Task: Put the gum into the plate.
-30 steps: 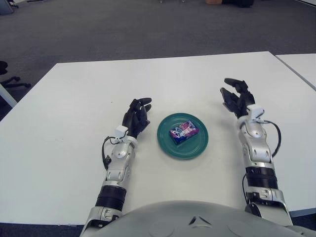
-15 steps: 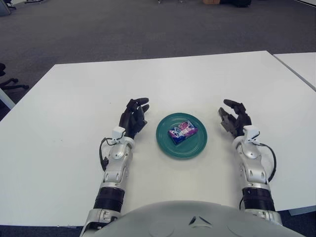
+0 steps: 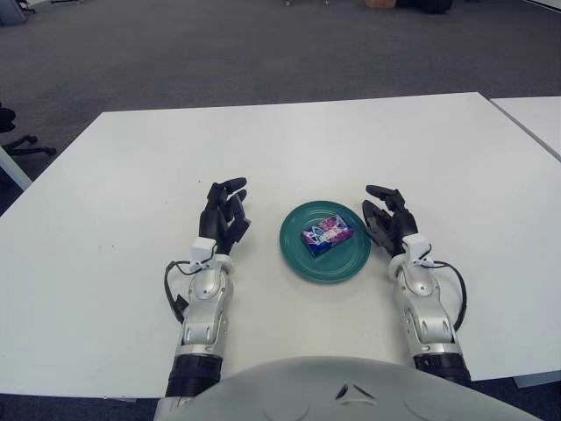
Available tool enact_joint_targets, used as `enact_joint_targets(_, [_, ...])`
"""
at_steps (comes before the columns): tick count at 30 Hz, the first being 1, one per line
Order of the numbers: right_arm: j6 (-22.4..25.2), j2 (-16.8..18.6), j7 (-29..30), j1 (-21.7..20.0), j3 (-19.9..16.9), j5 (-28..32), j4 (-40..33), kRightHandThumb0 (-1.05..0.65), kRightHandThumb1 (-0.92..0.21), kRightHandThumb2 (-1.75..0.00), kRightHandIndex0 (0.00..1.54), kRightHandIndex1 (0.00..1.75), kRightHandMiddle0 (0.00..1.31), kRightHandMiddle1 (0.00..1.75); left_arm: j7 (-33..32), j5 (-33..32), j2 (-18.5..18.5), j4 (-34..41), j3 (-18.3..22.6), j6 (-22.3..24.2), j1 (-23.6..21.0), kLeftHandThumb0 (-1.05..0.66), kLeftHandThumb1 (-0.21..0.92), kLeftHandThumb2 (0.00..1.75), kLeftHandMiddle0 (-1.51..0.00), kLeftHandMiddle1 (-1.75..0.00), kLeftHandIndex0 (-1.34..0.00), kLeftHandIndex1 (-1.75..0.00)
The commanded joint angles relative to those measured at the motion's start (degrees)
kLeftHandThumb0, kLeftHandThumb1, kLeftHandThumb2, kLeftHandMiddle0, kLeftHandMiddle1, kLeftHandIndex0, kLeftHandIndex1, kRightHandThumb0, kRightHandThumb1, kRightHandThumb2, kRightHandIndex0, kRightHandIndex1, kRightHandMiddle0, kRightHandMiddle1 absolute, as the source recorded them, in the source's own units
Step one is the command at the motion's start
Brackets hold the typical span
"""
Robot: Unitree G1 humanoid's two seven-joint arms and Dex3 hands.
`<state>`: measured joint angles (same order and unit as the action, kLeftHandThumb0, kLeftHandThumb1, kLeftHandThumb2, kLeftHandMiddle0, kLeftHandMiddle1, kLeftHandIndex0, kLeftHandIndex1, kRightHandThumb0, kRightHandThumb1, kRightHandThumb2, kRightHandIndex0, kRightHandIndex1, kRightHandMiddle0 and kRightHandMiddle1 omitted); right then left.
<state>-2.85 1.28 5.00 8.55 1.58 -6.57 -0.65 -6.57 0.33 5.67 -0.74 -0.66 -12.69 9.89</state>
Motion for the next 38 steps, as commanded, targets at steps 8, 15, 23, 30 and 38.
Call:
enact_joint_targets(8, [1.06,-0.42,0.8,2.77,0.3,-1.01,1.33,-0.71,-0.92,-0.69,0.38,0.0,0.01,0.87,0.72,-0.44,-0.74,-1.5,1.17,-3.02,3.02,-0.77,0.92,0.79,-0.39,-0.77,-0.27,-1.1])
enact_joint_targets(15, [1.24,-1.67,-0.47,3.09,1.63,-1.94,1.84,-0.71,-0.92,-0.66,0.38,0.0,0.0,0.81,0.59,-0.48,-0.23,-2.66,1.57,-3.93,3.83,-0.8,0.92,0.8,-0.4,-0.78,-0.27,-1.1])
enact_joint_targets(23, [-1.58,-3.35,-1.3,2.59,0.81,-0.98,5.2,-0.73,-0.92,-0.64,0.4,0.01,0.0,0.81,1.68,-0.61,-0.24,-4.58,1.07,-5.76,3.88,-0.79,0.92,0.8,-0.4,-0.78,-0.24,-1.1])
enact_joint_targets(30, [-2.0,-3.06,-0.96,2.63,-0.13,0.02,5.81,-0.72,-0.92,-0.63,0.42,0.02,0.0,0.81,2.84,-0.67,-0.51,-5.28,0.53,-5.91,4.01,-0.8,0.92,0.82,-0.41,-0.78,-0.24,-1.1])
enact_joint_targets(38, [-0.93,-2.57,0.27,2.86,-1.5,0.74,4.79,-0.71,-0.92,-0.66,0.43,0.02,0.0,0.79,7.06,-2.85,-1.18,-5.78,-0.37,-4.54,3.9,-0.82,0.92,0.83,-0.41,-0.75,-0.24,-1.1])
